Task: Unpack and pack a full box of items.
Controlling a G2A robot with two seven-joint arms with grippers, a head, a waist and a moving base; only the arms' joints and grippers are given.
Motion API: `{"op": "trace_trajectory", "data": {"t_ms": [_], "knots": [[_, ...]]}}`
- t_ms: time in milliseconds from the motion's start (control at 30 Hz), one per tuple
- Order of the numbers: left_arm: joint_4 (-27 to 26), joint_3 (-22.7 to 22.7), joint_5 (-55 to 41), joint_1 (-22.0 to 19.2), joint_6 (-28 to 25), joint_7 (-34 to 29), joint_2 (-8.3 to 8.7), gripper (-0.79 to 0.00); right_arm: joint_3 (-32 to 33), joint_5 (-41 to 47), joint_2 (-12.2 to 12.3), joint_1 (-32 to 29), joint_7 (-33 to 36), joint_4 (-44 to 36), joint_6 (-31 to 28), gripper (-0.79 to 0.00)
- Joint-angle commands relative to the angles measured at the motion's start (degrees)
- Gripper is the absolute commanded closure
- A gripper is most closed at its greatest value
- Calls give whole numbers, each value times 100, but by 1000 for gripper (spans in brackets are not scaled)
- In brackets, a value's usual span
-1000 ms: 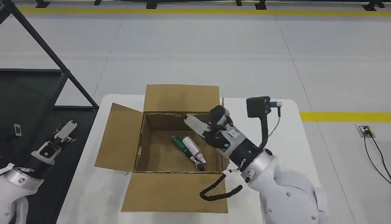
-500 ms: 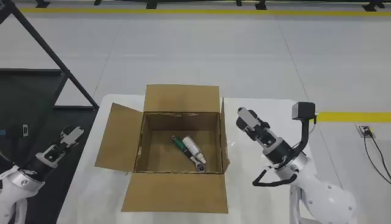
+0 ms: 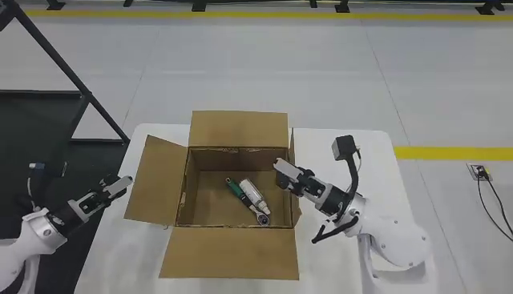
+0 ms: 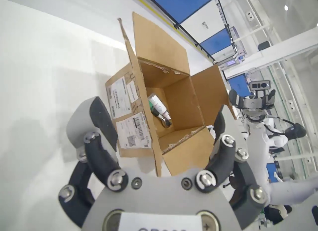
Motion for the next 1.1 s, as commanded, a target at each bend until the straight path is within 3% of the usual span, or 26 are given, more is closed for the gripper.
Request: {"op": "trace_trajectory", "data": {"t_ms": [0,167,433,667,1067], "knots": [[-21,24,-49,-27,-86,-174,24,-785,-34,13,27,22,-23,42,-46,-785],[-21,44,-97,-61,-132,-149,59,-785,19,118,81,-183,-544,-310,-463,-785],[162,-11,-139,-57,-74,-146,124,-785,560,-500,244,-437,-871,-878,213,-785],[357,183,-36,-213,-31,-354,187,-785,256,-739,339,-281,-659,-479,512,-785],[-166,486,-182,-206,-257,-501,250,-785,-488,-396,440,64,-359,-95,200,-785]]}}
